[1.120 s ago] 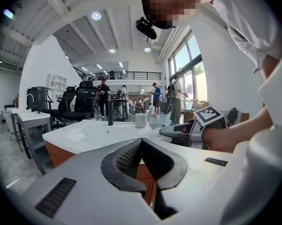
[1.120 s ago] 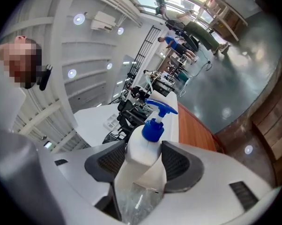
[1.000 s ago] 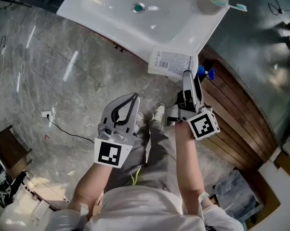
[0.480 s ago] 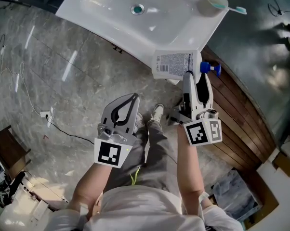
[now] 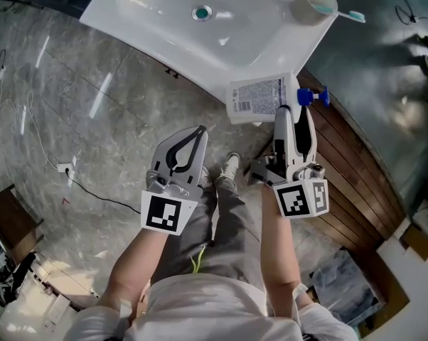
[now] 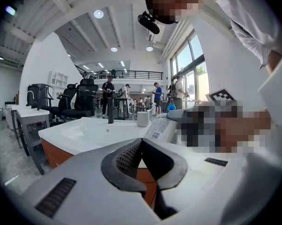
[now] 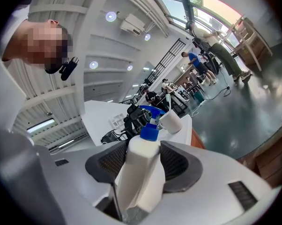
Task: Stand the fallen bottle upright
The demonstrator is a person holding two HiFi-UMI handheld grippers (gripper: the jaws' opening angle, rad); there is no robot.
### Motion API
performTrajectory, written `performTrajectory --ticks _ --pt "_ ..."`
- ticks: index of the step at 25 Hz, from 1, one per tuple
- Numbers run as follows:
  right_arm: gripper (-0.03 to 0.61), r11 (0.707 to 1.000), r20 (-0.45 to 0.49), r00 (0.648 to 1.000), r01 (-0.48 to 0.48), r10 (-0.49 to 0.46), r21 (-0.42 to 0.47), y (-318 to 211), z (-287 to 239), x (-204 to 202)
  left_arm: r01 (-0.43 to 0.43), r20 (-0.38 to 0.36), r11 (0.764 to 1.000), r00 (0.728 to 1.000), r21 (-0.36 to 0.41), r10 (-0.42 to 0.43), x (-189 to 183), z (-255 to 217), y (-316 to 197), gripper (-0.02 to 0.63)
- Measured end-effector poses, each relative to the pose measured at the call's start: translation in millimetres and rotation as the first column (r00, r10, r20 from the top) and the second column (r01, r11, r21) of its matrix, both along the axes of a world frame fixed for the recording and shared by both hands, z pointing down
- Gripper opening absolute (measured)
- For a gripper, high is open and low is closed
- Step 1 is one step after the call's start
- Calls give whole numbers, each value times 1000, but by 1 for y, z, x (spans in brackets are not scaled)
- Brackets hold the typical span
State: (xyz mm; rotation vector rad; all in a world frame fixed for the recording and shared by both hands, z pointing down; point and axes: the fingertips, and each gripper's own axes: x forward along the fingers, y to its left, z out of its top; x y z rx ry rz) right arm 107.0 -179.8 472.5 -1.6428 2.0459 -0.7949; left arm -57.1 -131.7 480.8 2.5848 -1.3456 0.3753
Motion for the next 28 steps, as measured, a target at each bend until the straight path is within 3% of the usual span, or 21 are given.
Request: performTrajectory --ticks 7,13,21,28 --pt "244 999 -79 997 11 -8 49 0 -19 5 7 -21 1000 1000 -1 -7 13 -4 1 15" --pt "244 993 -255 966 68 -41 97 -6 -38 -8 -32 -6 999 999 -1 32 22 6 -5 15" --pt "244 985 -318 944 128 -86 115 -1 -43 -28 -144 26 988 989 45 143 51 15 -29 15" --pt "239 969 -327 935 194 -136 152 2 -41 -43 -150 -4 987 989 59 150 60 27 -36 15"
